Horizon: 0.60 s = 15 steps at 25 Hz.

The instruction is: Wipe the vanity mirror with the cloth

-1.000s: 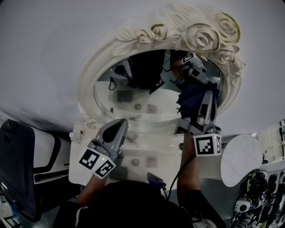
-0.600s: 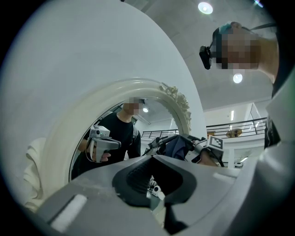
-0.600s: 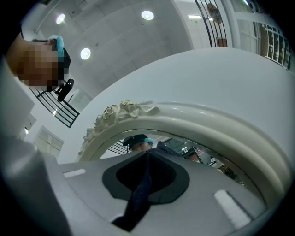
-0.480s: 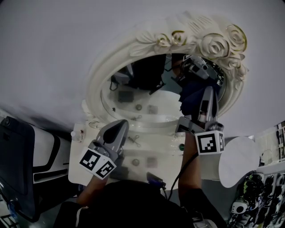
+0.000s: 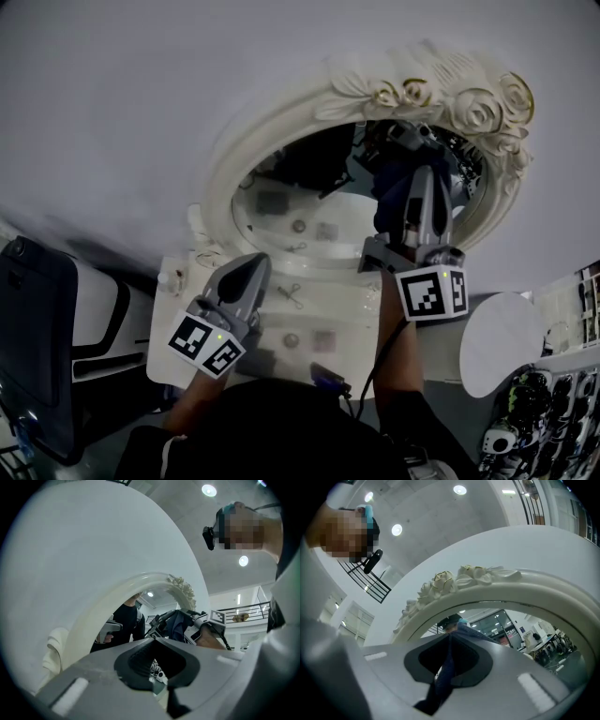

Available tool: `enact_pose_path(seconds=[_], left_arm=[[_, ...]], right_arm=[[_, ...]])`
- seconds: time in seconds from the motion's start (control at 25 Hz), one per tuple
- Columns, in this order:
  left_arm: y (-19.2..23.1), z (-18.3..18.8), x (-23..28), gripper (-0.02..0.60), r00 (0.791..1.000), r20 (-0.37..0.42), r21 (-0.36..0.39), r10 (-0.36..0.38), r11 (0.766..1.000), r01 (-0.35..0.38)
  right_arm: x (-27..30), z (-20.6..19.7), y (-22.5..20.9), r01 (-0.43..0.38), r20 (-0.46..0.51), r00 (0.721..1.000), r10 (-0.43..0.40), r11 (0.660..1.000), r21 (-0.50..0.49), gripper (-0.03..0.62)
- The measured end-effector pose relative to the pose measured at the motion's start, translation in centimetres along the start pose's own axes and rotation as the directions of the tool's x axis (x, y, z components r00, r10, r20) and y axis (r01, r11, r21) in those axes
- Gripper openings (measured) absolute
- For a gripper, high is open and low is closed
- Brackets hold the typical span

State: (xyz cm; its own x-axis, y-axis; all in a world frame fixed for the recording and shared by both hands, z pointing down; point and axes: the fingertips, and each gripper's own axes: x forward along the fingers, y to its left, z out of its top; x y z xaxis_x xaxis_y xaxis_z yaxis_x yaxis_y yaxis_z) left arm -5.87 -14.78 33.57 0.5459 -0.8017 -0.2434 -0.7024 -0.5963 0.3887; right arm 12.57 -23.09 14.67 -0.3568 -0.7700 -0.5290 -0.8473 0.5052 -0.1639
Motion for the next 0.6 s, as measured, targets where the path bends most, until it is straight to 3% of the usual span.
enact_pose_path(seconds=[0.6], left_arm=[[1.8, 1.0, -1.8, 0.005, 1.000, 0.001, -0.002, -0.005, 1.000, 0.005]], right_arm=[[2.0, -2.1, 5.0, -0.024, -0.017, 1.000, 0.023, 0.999, -0.046, 0.026]])
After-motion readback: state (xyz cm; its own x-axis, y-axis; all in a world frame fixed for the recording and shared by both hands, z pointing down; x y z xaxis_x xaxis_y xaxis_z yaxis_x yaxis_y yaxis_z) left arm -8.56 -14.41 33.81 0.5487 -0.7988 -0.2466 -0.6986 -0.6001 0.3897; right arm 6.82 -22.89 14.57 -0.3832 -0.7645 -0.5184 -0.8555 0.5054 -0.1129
